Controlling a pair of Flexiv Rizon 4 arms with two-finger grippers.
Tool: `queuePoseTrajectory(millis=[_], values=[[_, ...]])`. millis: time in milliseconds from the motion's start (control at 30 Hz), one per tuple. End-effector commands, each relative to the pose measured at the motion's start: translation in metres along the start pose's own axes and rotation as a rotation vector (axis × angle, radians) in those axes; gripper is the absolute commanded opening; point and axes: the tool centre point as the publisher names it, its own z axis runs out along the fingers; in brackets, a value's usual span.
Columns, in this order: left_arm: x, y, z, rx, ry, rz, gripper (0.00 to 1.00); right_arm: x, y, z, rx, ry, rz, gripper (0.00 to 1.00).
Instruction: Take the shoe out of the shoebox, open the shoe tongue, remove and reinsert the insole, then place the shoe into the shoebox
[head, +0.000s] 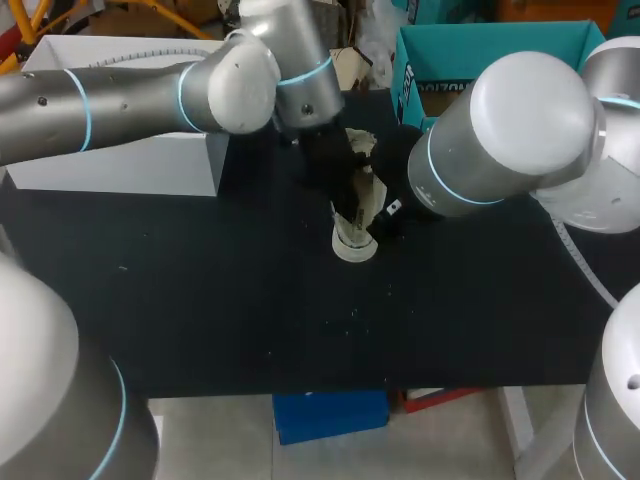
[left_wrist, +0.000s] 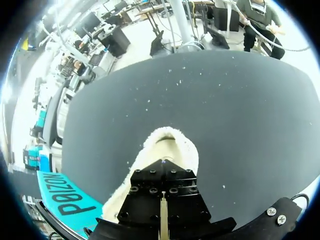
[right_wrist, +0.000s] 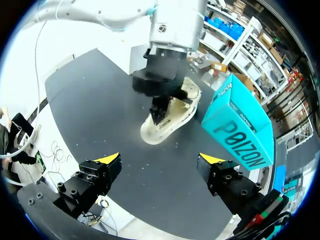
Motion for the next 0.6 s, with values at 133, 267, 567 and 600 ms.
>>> queuePoseTrajectory(millis=[133, 267, 567, 600], values=[[0.03, 0.01, -0.07, -0.02, -0.243, -0.113, 0.0, 0.0, -0.001, 0.001, -0.002, 0.002, 0.001, 1.0], [0.046, 0.032, -0.105, -0.084, -0.311, -0.197, 0.0, 0.0, -0.001, 0.001, -0.002, 0.002, 0.001, 1.0], [0.051, 0.089, -0.145, -0.151, -0.326, -0.305, 0.0, 0.0, -0.001, 0.001, -0.002, 0.002, 0.001, 1.0], [0.049, 0.096, -0.146, -0.155, -0.32, -0.311, 0.0, 0.0, -0.001, 0.001, -0.002, 0.002, 0.001, 1.0]])
